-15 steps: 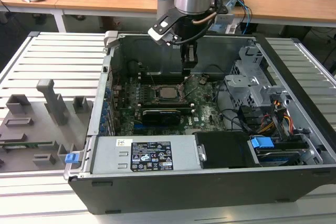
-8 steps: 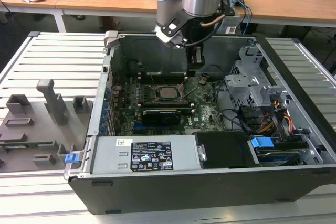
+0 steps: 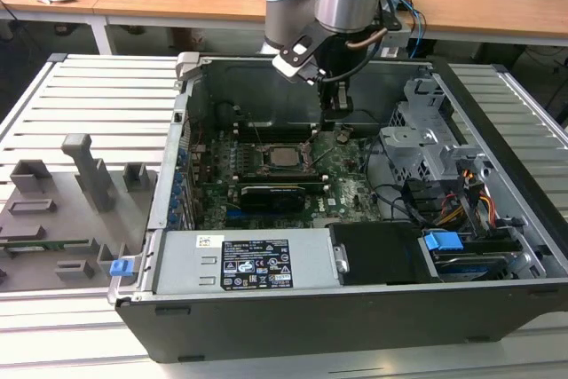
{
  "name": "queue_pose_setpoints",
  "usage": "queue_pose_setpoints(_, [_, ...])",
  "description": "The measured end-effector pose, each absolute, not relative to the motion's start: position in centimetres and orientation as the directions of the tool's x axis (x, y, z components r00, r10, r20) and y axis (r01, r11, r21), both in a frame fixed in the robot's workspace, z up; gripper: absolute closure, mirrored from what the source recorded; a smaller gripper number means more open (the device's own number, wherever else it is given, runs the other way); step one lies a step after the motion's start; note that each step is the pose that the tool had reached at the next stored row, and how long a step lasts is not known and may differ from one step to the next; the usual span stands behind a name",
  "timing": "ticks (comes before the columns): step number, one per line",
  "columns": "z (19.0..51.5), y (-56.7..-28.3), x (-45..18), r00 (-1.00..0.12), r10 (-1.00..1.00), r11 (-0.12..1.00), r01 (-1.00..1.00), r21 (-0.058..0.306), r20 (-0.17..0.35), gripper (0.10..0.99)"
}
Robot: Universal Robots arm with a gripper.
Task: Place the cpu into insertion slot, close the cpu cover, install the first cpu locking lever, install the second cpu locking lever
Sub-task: 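Close the cpu cover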
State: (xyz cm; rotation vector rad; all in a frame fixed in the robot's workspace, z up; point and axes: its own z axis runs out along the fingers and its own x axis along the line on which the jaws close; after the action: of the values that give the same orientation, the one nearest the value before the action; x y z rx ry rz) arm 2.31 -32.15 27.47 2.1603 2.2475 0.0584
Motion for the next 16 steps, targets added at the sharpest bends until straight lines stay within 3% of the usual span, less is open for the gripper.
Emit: queue_pose_setpoints(16, [26.6, -31.2, 5.1, -0.04, 0.999, 0.04, 0.999, 0.023, 0.003, 0.976])
